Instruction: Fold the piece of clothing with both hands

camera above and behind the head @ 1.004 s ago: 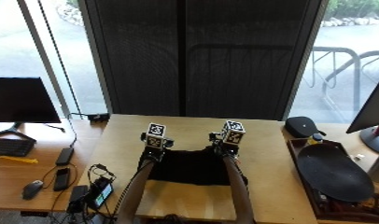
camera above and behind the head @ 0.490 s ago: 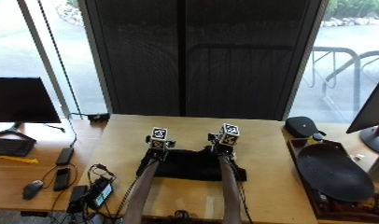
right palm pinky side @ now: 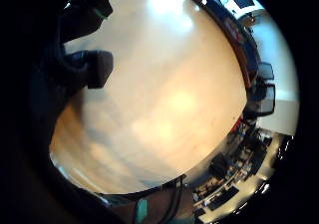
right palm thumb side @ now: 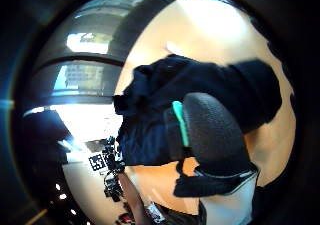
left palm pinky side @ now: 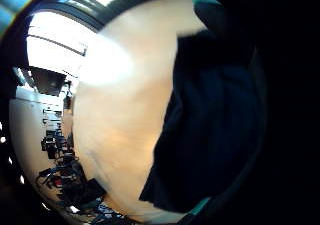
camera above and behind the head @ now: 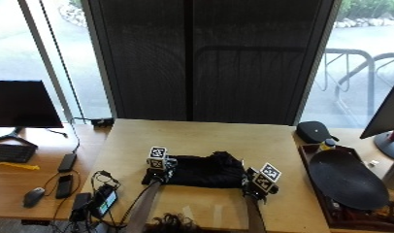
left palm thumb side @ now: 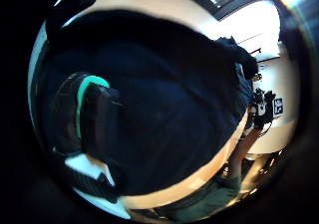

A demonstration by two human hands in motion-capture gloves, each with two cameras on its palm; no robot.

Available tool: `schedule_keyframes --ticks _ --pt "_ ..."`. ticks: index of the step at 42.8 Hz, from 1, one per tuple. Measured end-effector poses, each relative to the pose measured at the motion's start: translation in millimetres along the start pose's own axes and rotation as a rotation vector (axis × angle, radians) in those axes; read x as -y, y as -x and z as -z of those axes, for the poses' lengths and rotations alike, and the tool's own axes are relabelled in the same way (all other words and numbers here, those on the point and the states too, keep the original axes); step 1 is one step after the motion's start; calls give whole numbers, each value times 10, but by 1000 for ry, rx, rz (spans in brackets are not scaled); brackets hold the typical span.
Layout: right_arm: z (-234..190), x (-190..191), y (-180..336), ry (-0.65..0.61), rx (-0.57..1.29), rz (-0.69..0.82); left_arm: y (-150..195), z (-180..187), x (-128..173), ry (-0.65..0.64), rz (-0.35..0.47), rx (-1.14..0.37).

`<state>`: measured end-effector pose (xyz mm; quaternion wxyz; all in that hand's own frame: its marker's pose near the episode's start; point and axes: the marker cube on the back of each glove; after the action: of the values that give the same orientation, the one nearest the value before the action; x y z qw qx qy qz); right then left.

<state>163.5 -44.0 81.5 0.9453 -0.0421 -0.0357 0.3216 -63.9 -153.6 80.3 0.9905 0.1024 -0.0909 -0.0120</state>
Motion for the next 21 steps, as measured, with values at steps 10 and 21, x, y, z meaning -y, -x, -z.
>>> schedule_keyframes --ticks 10,21 --pt "37 -239 -90 170 42 -52 -267 -462 -50 195 36 -86" --pt "4 342 -126 144 247 -125 -976 -305 -199 372 45 -154"
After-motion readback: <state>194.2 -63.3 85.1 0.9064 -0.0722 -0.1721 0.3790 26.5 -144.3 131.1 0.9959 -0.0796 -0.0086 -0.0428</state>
